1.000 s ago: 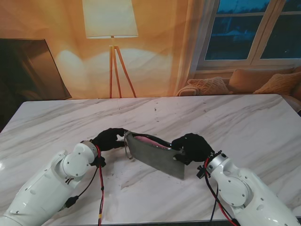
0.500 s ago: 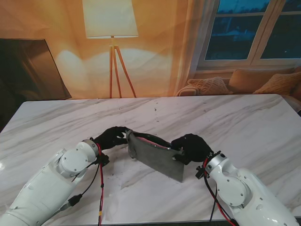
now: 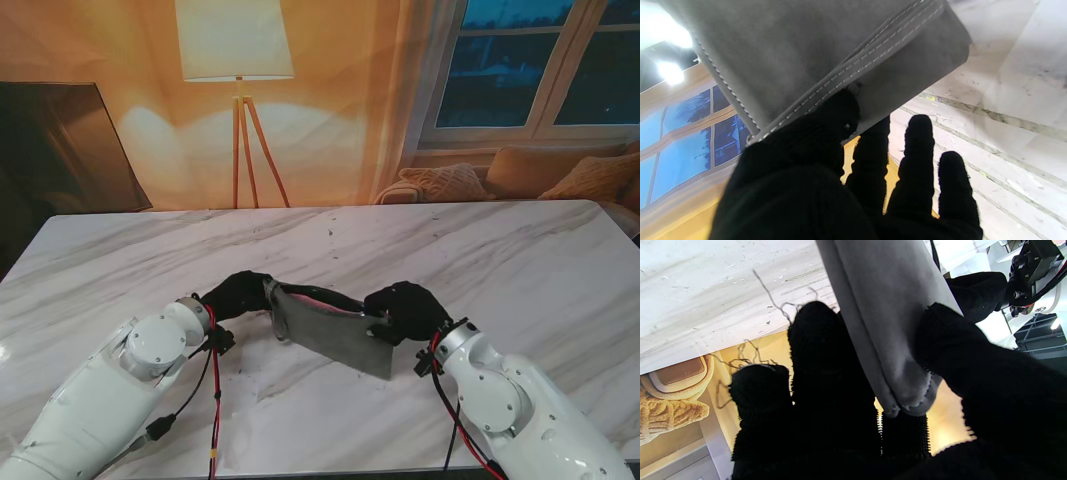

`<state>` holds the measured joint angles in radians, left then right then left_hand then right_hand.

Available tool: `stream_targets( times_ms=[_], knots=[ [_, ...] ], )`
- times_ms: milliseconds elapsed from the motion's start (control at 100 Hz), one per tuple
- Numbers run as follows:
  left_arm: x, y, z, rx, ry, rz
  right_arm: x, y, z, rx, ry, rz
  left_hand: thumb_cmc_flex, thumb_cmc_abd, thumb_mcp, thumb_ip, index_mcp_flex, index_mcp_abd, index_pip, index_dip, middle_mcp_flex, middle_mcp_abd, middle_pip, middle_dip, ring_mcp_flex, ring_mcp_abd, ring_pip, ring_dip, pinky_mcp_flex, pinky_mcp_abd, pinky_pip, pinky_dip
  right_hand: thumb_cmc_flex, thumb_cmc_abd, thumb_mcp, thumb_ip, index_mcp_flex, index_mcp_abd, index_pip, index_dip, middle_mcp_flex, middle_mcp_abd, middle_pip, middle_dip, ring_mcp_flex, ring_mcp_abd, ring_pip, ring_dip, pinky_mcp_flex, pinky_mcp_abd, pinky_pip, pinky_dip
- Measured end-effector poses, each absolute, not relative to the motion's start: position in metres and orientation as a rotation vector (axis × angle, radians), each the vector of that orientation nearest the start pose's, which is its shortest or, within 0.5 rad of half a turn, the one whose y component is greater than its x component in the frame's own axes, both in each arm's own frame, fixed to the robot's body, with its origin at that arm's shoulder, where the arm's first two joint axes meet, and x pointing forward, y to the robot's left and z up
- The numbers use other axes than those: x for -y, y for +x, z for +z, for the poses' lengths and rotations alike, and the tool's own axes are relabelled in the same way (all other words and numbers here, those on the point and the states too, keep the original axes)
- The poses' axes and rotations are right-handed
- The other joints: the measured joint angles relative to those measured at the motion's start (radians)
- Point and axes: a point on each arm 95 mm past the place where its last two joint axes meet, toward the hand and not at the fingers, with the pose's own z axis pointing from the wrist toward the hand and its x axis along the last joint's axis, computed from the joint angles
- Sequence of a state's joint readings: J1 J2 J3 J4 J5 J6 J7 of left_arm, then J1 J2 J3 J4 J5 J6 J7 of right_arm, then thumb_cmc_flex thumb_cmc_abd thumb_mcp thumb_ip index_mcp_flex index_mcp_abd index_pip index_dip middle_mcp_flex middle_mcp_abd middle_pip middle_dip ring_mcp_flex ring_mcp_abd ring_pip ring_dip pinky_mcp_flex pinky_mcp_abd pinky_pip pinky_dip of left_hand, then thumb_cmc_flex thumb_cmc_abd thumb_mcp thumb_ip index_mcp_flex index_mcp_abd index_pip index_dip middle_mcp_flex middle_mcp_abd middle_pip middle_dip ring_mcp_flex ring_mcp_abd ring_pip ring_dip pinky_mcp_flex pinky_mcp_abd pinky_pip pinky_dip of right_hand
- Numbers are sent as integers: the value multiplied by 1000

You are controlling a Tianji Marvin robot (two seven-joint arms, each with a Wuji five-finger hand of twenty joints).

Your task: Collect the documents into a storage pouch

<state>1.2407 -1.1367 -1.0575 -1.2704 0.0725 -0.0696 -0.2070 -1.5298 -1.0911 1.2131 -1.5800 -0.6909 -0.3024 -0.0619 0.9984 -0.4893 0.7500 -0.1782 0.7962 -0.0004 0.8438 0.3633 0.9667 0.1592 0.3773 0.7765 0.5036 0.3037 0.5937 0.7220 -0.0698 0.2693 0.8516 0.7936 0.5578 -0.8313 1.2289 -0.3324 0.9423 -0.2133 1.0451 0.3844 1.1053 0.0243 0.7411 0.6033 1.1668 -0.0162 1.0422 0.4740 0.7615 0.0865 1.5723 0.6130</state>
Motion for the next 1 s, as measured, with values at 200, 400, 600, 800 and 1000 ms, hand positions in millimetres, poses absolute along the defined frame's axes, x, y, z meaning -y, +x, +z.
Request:
stream_targets(
  times_ms=[200, 400, 600, 800, 1000],
  knots=[
    [19, 473, -334, -1204, -2075, -1959, -12, 404, -303, -1456, 1236, 1929, 25, 22, -54, -11, -3, 3, 1, 33, 0, 33, 158, 67, 25, 51, 123, 102, 0, 0, 34, 0, 14, 16, 0, -4, -62, 1, -23, 1, -41, 12, -27, -1, -12, 0, -12, -1, -28, 0, -1, 0],
    [21, 467, -330, -1131, -1997, -1977, -7, 403, -297, -1438, 1210, 1923, 30, 21, -51, -13, -4, 12, 0, 82, 0, 46, 194, 68, 25, 68, 155, 132, 2, 4, 81, 16, -32, 12, -4, 6, -152, 27, -97, 49, -163, 9, -47, -34, -85, 0, -56, -1, -94, 1, -38, 1],
    [23, 461, -331, -1024, -1961, -1999, -5, 401, -287, -1404, 1152, 1939, 23, 4, -19, -13, -4, 13, 0, 100, 12, 48, 197, 68, 35, 92, 163, 132, 23, 15, 125, 17, -87, 14, -4, 6, -188, 64, -190, 120, -271, 7, -84, -52, -158, -1, -114, -1, -166, 2, -103, 23],
    [27, 457, -335, -953, -1948, -1996, -7, 400, -278, -1365, 1111, 1957, 14, -3, 6, -24, -2, 13, 0, 113, 24, 55, 183, 61, 47, 94, 167, 112, 38, 27, 152, 17, -127, 55, -4, 123, -241, 87, -337, 206, -392, 10, -123, -73, -275, 0, -200, -1, -257, 1, -179, 46],
    [32, 455, -339, -891, -1963, -2007, -9, 401, -269, -1327, 1081, 1950, 14, -1, 7, -24, -2, 13, 0, 121, 40, 55, 183, 61, 47, 94, 176, 110, 39, 29, 162, 17, -155, 69, -5, 123, -303, 88, -389, 211, -515, 14, -148, -89, -399, 0, -287, -11, -360, -1, -267, 47]
  ],
)
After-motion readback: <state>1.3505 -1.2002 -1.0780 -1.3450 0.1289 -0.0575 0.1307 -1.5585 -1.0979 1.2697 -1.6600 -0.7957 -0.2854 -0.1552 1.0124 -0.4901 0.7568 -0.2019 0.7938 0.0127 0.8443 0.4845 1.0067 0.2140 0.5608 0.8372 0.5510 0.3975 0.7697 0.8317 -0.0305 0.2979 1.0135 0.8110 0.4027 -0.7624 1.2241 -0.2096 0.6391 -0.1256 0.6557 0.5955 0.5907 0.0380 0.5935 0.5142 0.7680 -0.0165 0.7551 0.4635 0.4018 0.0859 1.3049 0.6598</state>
